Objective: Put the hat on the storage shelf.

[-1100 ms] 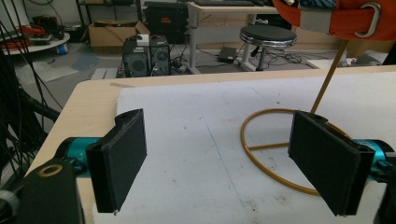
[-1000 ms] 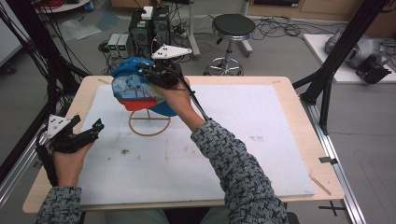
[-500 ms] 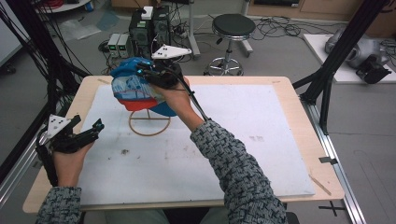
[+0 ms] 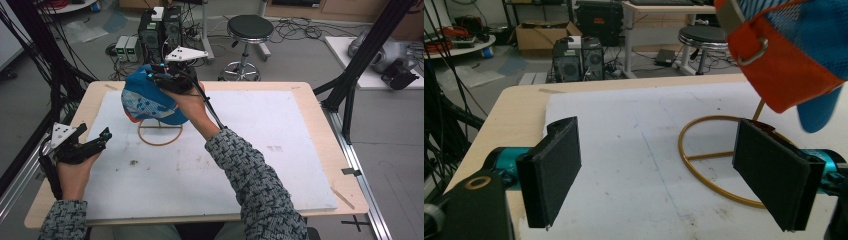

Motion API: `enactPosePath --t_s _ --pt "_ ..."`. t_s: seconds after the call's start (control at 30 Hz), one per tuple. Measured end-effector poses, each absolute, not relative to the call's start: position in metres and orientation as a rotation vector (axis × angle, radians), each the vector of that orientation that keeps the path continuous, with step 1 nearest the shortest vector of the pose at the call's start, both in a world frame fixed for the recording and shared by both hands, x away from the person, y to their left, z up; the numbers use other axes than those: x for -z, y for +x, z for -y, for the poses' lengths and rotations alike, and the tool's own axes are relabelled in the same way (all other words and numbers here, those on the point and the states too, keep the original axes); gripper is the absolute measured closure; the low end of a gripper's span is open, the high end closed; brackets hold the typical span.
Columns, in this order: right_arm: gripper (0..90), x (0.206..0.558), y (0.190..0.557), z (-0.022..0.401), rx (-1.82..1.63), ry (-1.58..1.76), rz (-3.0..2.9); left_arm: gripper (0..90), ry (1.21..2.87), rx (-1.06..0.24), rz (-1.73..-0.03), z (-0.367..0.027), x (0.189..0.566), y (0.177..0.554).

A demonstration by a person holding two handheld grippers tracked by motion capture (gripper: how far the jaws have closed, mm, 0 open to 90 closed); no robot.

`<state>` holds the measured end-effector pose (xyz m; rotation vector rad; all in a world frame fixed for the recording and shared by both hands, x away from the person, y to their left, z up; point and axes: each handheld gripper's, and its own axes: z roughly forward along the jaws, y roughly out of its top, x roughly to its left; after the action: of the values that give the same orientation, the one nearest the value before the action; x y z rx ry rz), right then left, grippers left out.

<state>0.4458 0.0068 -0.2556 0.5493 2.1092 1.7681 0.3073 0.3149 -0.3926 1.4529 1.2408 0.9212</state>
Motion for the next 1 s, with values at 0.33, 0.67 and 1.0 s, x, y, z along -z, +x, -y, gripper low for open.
enactPosePath --t_s 0.33,0.67,1.0 --pt "56.3 0.249 0.448 0.005 -1.776 0.597 -2.068 19.6 1.445 -0.923 -1.243 -0.316 0.392 0.307" --pt "39.6 0.237 0.451 0.038 -1.742 0.704 -1.953 19.6 1.445 -0.924 -1.241 -0.316 0.392 0.307" --pt "34.0 0.233 0.449 0.093 -1.682 0.797 -1.85 19.6 1.449 -0.924 -1.242 -0.316 0.392 0.307"
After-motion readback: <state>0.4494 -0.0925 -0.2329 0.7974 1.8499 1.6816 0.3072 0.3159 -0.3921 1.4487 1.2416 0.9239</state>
